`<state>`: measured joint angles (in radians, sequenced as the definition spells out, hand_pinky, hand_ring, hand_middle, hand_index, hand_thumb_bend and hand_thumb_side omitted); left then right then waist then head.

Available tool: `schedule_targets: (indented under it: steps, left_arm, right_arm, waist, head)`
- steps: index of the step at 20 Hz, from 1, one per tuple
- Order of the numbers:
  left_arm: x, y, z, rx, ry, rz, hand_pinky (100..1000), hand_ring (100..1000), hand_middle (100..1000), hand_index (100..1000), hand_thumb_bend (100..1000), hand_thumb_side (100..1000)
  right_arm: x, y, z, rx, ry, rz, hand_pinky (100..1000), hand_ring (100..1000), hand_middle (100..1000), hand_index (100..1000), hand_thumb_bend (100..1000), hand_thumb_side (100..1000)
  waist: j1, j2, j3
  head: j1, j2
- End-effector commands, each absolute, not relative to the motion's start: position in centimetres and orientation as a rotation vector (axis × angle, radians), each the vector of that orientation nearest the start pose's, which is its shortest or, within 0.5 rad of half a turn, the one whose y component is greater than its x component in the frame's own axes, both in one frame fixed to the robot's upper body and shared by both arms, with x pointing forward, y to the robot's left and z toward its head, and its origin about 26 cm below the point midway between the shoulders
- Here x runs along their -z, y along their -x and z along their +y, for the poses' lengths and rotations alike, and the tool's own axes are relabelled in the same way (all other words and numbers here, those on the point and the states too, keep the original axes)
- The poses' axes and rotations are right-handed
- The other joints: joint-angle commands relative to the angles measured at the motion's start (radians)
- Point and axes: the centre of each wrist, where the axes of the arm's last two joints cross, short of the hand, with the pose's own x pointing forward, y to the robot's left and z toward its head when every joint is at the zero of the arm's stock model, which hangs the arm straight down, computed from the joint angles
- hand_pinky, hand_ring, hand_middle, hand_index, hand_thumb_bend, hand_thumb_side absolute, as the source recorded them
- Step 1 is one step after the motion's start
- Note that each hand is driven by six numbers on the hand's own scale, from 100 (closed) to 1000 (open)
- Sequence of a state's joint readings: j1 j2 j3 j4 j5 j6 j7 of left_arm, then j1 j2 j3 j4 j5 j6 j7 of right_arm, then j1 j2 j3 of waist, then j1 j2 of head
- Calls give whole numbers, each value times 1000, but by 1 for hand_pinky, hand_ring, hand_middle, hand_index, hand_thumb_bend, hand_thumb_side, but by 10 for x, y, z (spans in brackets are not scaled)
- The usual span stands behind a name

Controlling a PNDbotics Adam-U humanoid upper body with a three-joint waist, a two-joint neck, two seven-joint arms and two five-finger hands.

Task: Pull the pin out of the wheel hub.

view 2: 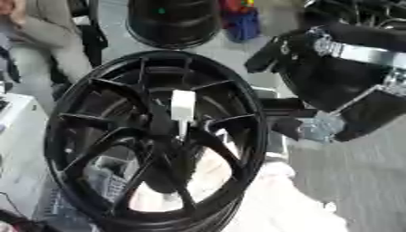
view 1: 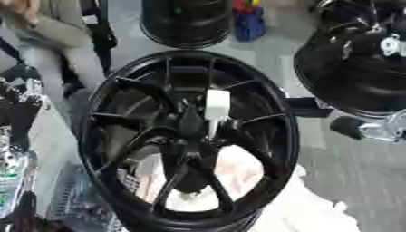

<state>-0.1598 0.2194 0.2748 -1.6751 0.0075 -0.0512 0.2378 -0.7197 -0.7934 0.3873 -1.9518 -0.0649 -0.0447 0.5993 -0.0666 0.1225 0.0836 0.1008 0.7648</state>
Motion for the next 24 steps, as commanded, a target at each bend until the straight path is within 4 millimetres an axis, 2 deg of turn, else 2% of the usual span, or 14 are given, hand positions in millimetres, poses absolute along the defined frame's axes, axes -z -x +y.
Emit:
schedule_targets:
  steps: [1,10,16,24]
  left_arm:
    - [-96,-306,353,-204,-532,-1927,807,627,739,774,238,436]
    - [-96,-307,350,-188,-517,-1928,808,626,739,774,239,436]
    - [-98,-309,348,-175,-505,-1934,808,625,737,774,239,436]
    - [-98,-310,346,-168,-500,-1935,808,623,734,774,239,436]
  right_arm:
    - [-303,-317,-210,-1828,0,-1917,795,836,806,885,322,284]
    - [-304,-342,-183,-1894,-20,-1886,787,863,842,891,303,274]
    - [-300,-362,-166,-1935,17,-1862,773,870,859,901,282,259]
    - [-290,-379,-150,-1987,49,-1820,780,881,866,904,266,256]
  waist:
    - [3,-15,2]
    - [1,-14,19]
    - [-1,-15,46]
    - [-2,-12,56]
  head:
    - [-6,5]
    - [-23,5]
    - [-41,5]
    - [-43,5]
